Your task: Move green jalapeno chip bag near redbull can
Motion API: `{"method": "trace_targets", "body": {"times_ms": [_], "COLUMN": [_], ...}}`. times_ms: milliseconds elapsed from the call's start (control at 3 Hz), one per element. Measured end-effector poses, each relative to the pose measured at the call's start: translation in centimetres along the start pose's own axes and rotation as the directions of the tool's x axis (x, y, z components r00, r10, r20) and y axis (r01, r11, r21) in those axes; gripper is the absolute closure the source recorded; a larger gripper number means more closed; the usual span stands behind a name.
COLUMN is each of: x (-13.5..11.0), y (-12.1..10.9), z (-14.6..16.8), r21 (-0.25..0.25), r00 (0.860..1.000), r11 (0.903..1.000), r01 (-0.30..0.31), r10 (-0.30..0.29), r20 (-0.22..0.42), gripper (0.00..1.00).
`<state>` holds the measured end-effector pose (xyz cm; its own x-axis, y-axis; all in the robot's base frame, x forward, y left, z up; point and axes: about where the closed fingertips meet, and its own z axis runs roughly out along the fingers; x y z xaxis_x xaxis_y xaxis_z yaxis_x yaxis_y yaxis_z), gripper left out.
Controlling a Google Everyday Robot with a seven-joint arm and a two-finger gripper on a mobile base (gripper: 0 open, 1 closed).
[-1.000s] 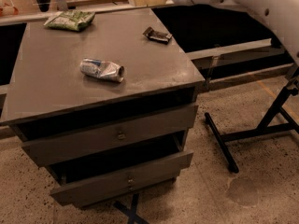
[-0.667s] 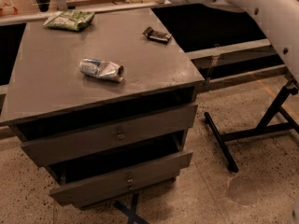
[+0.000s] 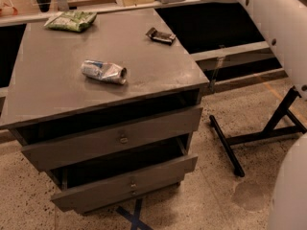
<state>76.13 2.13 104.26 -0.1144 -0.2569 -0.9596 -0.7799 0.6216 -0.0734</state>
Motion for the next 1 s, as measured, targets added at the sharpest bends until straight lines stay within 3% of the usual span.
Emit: {"method": "trace_targets", "body": {"times_ms": [333,667,1000], "x": [-0.4,5.0,7.0], "y": [0.7,2.8,3.5], "z": [-0.3,6.0,10.4], "r21": [0.058,0.105,0.174], "r00": [0.999,0.998,0.987], "r11": [0.9983,0.9928,0.9719], "r01": [-0.007,0.058,0.159], "r10": [0.004,-0.058,-0.155], "r20": [0.051,-0.003,-0.038], "gripper": [0.0,0.0,0.0]}}
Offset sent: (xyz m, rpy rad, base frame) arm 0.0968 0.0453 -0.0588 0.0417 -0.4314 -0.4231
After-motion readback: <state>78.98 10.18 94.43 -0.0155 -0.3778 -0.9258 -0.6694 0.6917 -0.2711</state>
